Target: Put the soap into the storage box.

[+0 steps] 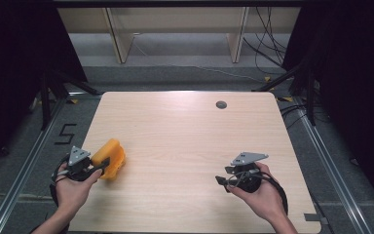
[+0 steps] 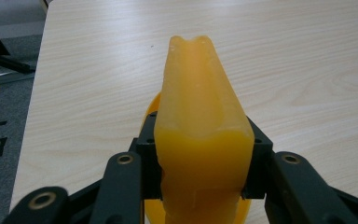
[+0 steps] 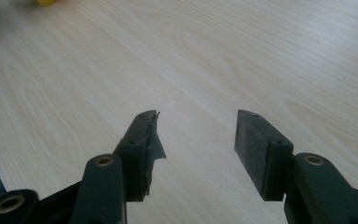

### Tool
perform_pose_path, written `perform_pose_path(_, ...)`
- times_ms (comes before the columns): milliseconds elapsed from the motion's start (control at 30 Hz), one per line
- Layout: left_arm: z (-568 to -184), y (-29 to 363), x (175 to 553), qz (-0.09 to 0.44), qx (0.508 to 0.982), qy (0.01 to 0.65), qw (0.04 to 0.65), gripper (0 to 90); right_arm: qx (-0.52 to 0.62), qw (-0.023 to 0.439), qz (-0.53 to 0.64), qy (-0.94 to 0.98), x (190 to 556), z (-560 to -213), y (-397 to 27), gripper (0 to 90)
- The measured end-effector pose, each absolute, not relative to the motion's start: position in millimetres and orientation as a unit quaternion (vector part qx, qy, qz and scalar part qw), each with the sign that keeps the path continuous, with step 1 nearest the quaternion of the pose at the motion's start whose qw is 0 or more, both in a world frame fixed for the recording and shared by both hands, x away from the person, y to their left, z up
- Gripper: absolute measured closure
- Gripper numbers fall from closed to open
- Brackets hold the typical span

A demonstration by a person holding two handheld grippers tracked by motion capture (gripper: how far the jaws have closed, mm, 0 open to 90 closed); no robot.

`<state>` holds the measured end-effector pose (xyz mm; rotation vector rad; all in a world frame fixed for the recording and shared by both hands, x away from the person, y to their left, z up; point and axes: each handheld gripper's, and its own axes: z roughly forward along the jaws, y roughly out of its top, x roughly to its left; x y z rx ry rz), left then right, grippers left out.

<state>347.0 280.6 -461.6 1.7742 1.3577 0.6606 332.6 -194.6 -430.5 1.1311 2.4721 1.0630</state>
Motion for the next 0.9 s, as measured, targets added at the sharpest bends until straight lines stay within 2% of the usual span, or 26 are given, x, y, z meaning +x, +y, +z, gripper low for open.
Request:
perform_pose_path(600,-464.9,280.7,347.4,0.251,0.713,0.523,0.394,59.3,0.380,0.111,0.361,0.845,331.9,-432.3,-194.8,49.5)
perform_pose_path(900,-455.1,282.0,338.0,0.277,0.716,0.513,0.384,58.2,0.386,0.097,0.353,0.847,330.8,-432.1,-193.5,49.2)
